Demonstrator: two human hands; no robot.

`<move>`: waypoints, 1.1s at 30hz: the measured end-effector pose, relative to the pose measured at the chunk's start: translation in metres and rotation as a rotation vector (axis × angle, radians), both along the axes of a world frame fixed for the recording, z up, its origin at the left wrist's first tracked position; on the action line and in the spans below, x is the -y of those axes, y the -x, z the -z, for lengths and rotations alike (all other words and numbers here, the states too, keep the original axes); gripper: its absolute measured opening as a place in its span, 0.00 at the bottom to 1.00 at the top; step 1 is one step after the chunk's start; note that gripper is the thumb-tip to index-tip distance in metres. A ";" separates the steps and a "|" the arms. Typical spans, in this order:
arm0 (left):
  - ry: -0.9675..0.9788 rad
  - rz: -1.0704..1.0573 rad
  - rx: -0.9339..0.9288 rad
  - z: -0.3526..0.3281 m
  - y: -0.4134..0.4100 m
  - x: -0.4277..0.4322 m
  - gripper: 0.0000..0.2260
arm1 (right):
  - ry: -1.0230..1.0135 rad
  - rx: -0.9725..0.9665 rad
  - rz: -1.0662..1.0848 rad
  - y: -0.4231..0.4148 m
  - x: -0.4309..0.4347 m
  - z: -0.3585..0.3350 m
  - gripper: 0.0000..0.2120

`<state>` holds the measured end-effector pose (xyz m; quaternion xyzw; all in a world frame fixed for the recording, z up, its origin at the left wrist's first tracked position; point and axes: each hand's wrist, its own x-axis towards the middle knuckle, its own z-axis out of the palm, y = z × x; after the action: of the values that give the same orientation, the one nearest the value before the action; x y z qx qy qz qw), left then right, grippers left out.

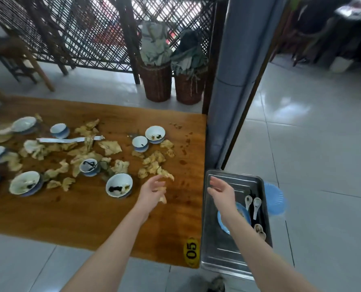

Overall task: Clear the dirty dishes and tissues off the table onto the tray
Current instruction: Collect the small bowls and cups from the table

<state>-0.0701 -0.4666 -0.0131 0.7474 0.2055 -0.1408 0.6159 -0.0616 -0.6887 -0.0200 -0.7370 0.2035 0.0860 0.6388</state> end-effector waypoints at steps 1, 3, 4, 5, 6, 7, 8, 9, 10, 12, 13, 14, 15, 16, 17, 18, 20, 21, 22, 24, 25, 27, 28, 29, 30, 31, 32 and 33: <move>-0.003 -0.011 0.018 -0.006 0.007 -0.021 0.22 | 0.012 0.018 -0.021 0.004 -0.020 -0.007 0.18; -0.021 -0.033 0.052 -0.015 0.023 -0.064 0.21 | 0.048 0.054 -0.074 0.012 -0.060 -0.017 0.18; -0.023 -0.051 0.065 -0.018 0.032 -0.084 0.21 | 0.064 0.069 -0.099 0.016 -0.081 -0.022 0.18; -0.024 -0.069 0.073 -0.021 0.041 -0.104 0.21 | 0.068 0.081 -0.121 0.021 -0.102 -0.026 0.18; -0.030 -0.088 0.080 -0.023 0.051 -0.123 0.21 | 0.061 0.089 -0.140 0.026 -0.123 -0.029 0.19; -0.041 -0.105 0.087 -0.025 0.060 -0.142 0.21 | 0.050 0.093 -0.159 0.030 -0.144 -0.031 0.18; -0.058 -0.116 0.092 -0.026 0.069 -0.161 0.21 | 0.045 0.095 -0.182 0.035 -0.165 -0.032 0.18; -0.070 -0.133 0.096 -0.026 0.079 -0.179 0.21 | 0.048 0.098 -0.212 0.039 -0.185 -0.034 0.18; -0.077 -0.155 0.094 -0.027 0.089 -0.196 0.22 | 0.054 0.098 -0.245 0.042 -0.205 -0.035 0.18; -0.083 -0.209 0.088 -0.028 0.109 -0.230 0.22 | 0.064 0.090 -0.300 0.047 -0.243 -0.037 0.17; -0.084 -0.245 0.089 -0.028 0.118 -0.246 0.22 | 0.070 0.089 -0.323 0.050 -0.261 -0.037 0.17; -0.088 -0.285 0.088 -0.028 0.127 -0.261 0.22 | 0.072 0.092 -0.344 0.051 -0.280 -0.037 0.17; -0.092 -0.326 0.085 -0.028 0.135 -0.277 0.21 | 0.070 0.094 -0.368 0.053 -0.298 -0.037 0.17; -0.093 -0.368 0.077 -0.028 0.142 -0.293 0.21 | 0.070 0.093 -0.396 0.054 -0.316 -0.036 0.17; -0.087 -0.406 0.065 -0.027 0.150 -0.308 0.21 | 0.076 0.089 -0.428 0.055 -0.335 -0.034 0.17; -0.076 -0.436 0.053 -0.026 0.157 -0.324 0.21 | 0.085 0.082 -0.461 0.056 -0.353 -0.033 0.17; -0.060 -0.477 0.031 -0.024 0.170 -0.355 0.21 | 0.088 0.068 -0.521 0.058 -0.390 -0.030 0.17; -0.058 -0.495 0.022 -0.023 0.176 -0.371 0.21 | 0.081 0.065 -0.544 0.058 -0.408 -0.028 0.17; -0.056 -0.511 0.013 -0.022 0.180 -0.387 0.21 | 0.075 0.060 -0.564 0.058 -0.427 -0.026 0.17; -0.059 -0.537 0.006 -0.019 0.186 -0.418 0.21 | 0.065 0.045 -0.600 0.058 -0.464 -0.024 0.17; -0.066 -0.549 0.004 -0.018 0.187 -0.434 0.21 | 0.056 0.039 -0.616 0.057 -0.482 -0.022 0.17; -0.075 -0.581 -0.006 -0.015 0.186 -0.467 0.21 | 0.044 0.037 -0.649 0.053 -0.519 -0.017 0.17; -0.078 -0.600 -0.008 -0.013 0.184 -0.484 0.21 | 0.041 0.034 -0.663 0.049 -0.538 -0.015 0.17; -0.084 -0.616 -0.008 -0.011 0.180 -0.500 0.21 | 0.034 0.027 -0.671 0.044 -0.557 -0.013 0.17; -0.091 -0.630 -0.012 -0.009 0.176 -0.517 0.21 | 0.026 0.018 -0.679 0.037 -0.576 -0.011 0.17; -0.091 -0.644 -0.021 -0.007 0.172 -0.532 0.21 | 0.026 0.009 -0.691 0.030 -0.595 -0.009 0.17; -0.090 -0.660 -0.031 -0.007 0.169 -0.547 0.21 | 0.035 0.001 -0.701 0.023 -0.612 -0.008 0.17; -0.094 -0.669 -0.041 -0.007 0.165 -0.563 0.21 | 0.045 -0.003 -0.708 0.015 -0.630 -0.007 0.17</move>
<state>-0.2352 0.0965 -0.0063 0.6631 0.4578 0.0639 0.5888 -0.0770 -0.0587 -0.0135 -0.7755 -0.0615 0.2987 0.5528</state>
